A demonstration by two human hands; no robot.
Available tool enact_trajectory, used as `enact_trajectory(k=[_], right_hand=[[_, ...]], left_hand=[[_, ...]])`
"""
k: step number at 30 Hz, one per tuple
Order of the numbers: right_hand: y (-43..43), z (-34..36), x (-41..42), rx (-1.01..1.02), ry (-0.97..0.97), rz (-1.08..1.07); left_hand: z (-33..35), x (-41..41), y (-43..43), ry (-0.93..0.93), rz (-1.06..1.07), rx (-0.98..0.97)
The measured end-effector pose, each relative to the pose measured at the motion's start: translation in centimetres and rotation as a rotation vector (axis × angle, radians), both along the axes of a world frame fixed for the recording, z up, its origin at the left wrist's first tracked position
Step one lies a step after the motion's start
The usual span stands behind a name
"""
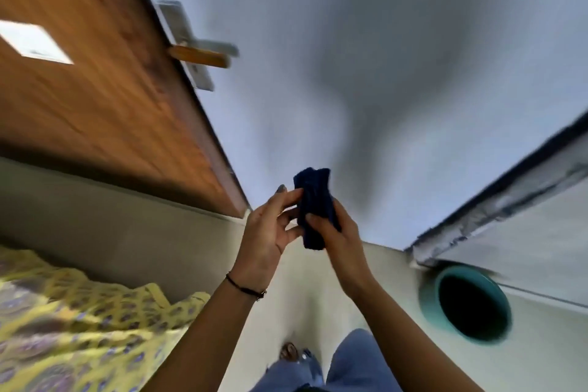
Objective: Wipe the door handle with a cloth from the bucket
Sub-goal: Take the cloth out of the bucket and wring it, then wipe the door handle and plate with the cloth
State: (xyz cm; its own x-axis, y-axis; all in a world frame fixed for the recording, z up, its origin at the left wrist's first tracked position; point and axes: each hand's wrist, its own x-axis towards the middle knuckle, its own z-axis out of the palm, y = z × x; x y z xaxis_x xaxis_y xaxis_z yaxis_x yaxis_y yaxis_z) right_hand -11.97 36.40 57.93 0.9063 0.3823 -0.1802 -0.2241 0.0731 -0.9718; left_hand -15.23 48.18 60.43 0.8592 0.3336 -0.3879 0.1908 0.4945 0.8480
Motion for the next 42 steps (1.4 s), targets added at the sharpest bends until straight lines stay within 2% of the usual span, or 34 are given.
enact_trajectory(k=[4, 6, 9, 12, 14, 16, 20, 22, 25, 27, 30, 33, 36, 40, 42], right_hand=[[6.5, 1.4, 2.1, 0.398, 0.455, -0.041], [8.7, 1.7, 3.6, 0.478, 0.523, -0.039], [12.3, 2.0, 6.6, 0.533, 0.505, 0.027], [15.7, 2.7, 9.4, 0.323, 0.338, 0.035], [17.9, 3.5, 11.1, 0.149, 0.201, -0.072], [20.0, 4.7, 12.6, 0.065, 0.045, -0.180], [24.1, 7.0, 15.3, -0.071, -0.408, -0.373], [26.0, 7.5, 16.3, -0.157, -0.572, -0.450], [29.8, 7.7, 17.8, -0.306, -0.719, -0.536], [32.4, 7.2, 18.2, -0.453, -0.821, -0.553], [36.6, 5.6, 17.8, -0.812, -0.982, -0.491], [40.2, 4.4, 17.0, -1.121, -0.949, -0.458], [42.1, 4.2, 16.8, -1.250, -0.844, -0.442], [41.3, 4.2, 17.6, -1.422, -0.940, -0.410], [40.2, 4.4, 18.1, -1.460, -0.950, -0.474]], left_hand=[[2.1, 0.5, 7.6, -0.111, 0.073, 0.098], [2.2, 1.2, 10.3, -0.136, 0.161, 0.148], [1.7, 3.1, 15.0, -0.125, 0.320, 0.232], [1.6, 5.6, 19.2, -0.104, 0.413, 0.498], [2.0, 7.2, 22.0, -0.119, 0.409, 0.744], [2.5, 9.1, 25.0, -0.193, 0.395, 0.956], [3.2, 13.2, 31.1, -0.247, 0.379, 1.370], [3.5, 15.2, 33.6, -0.288, 0.377, 1.521], [3.2, 18.2, 37.6, -0.371, 0.389, 1.713], [2.8, 19.6, 39.9, -0.435, 0.385, 1.782], [2.4, 21.0, 42.7, -0.548, 0.332, 1.815], [1.9, 21.6, 44.4, -0.692, 0.262, 1.883], [1.5, 21.7, 45.6, -0.802, 0.218, 1.903], [1.2, 22.1, 46.2, -0.842, 0.180, 1.923], [1.1, 22.3, 46.2, -0.836, 0.176, 1.942]])
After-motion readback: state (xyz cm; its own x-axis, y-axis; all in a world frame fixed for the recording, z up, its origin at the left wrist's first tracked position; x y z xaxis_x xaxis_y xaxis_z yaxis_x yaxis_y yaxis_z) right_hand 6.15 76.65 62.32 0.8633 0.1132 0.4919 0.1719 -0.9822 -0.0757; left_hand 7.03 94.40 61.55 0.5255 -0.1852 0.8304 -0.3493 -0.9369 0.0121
